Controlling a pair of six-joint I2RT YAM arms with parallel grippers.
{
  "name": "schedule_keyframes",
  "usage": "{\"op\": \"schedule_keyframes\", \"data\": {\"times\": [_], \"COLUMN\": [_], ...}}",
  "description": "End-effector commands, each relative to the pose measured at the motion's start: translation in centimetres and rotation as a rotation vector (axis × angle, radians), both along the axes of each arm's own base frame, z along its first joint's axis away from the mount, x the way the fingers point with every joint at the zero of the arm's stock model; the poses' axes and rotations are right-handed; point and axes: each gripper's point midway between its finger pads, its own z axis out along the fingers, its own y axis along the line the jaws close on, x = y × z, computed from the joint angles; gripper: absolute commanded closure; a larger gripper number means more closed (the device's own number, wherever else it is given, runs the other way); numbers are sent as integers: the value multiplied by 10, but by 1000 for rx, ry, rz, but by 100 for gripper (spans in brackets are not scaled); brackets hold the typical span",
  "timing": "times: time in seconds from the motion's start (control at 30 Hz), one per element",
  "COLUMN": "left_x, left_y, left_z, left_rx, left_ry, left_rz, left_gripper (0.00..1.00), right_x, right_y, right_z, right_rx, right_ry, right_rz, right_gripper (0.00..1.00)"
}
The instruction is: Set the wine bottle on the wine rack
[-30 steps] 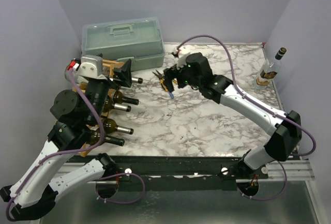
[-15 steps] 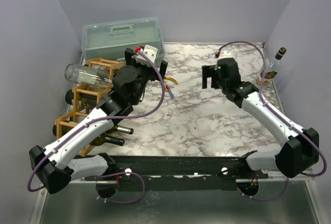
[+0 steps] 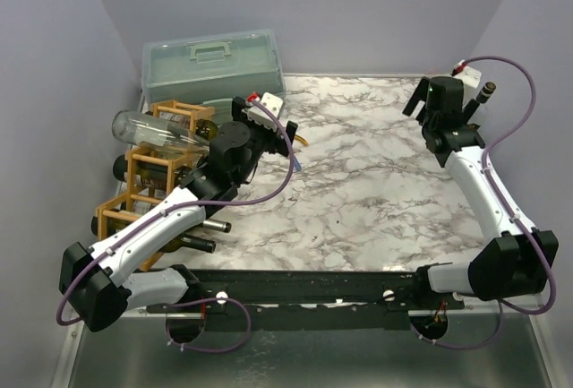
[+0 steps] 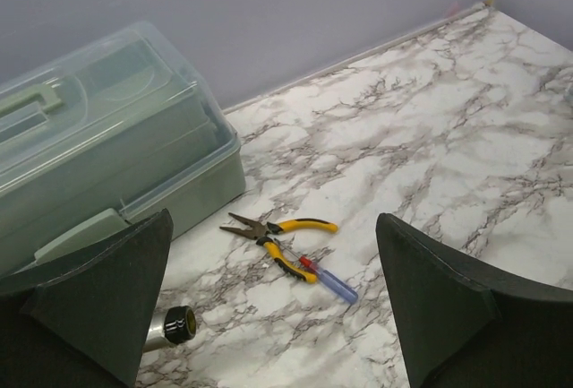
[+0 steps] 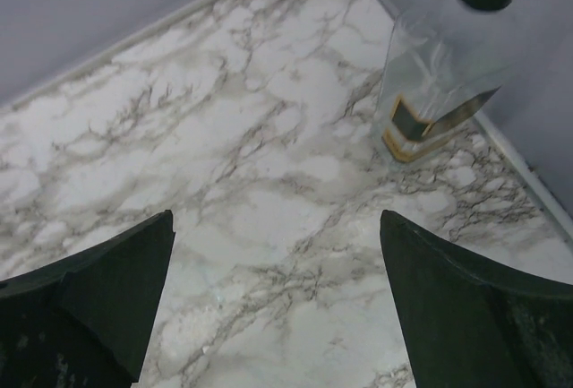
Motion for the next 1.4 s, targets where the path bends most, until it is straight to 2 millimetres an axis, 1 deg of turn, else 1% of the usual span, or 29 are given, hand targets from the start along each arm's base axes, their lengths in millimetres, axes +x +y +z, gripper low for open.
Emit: {"op": "schedule_keyframes", "data": {"times": [0.0,0.1,0.17,0.2,0.27,0.33,0.4,0.47,0.53,0.6,0.67,0.73,0.97,1.03,1.13,1.2,1.3,1.37], "left_x": [-5,-6,-5,-5,-6,-6,-6,-5,-6,-6,-7,-8,-9,-9,-7,-7,-11,-14], "left_y": [-20,-23,-24,-25,-26,-28,-30,-33,-35,-37,-38,-39,-42,-43,-43,-45,-48,-50], "left_z": [-1,-3,-5,-6,-6,-8,-11,-14,-16,-16,-17,-18,-18,-21,-25,-27,-25,-25], "left_rx": [-31,-29,-25,-23,-22,-20,-20,-21,-24,-27,-25,-21,-21,-9,4,8,5,10], "left_ry": [1,1,3,5,5,9,16,25,33,34,37,36,39,38,43,45,42,37], "left_rz": [-94,-104,-106,-108,-118,-122,-127,-136,-145,-151,-154,-157,-172,-175,-162,-165,-184,-197], "left_gripper": [4,4,4,4,4,4,4,4,4,4,4,4,4,3,3,3,3,3], "right_x": [9,10,9,9,15,22,27,33,35,37,40,40,34,33,40,48,59,62], "right_y": [-43,-69,-92,-103,-115,-119,-124,-128,-130,-131,-132,-139,-155,-161,-164,-166,-168,-170], "right_z": [51,62,63,60,53,40,27,10,-6,-16,-21,-28,-46,-48,-53,-56,-65,-69], "right_rx": [-49,-64,-59,-53,-36,-13,-27,-10,15,16,-6,-20,-66,-75,-83,-88,-82,-81], "right_ry": [-154,-210,-240,-248,-260,-249,-242,-229,-222,-225,-233,-207,-158,-162,-161,-156,-146,-132], "right_rz": [-221,-304,-353,-361,-317,-260,-248,-208,-194,-182,-170,-199,-254,-267,-250,-237,-210,-216], "right_gripper": [0,0,0,0,0,0,0,0,0,0,0,0,0,0,0,0,0,0]}}
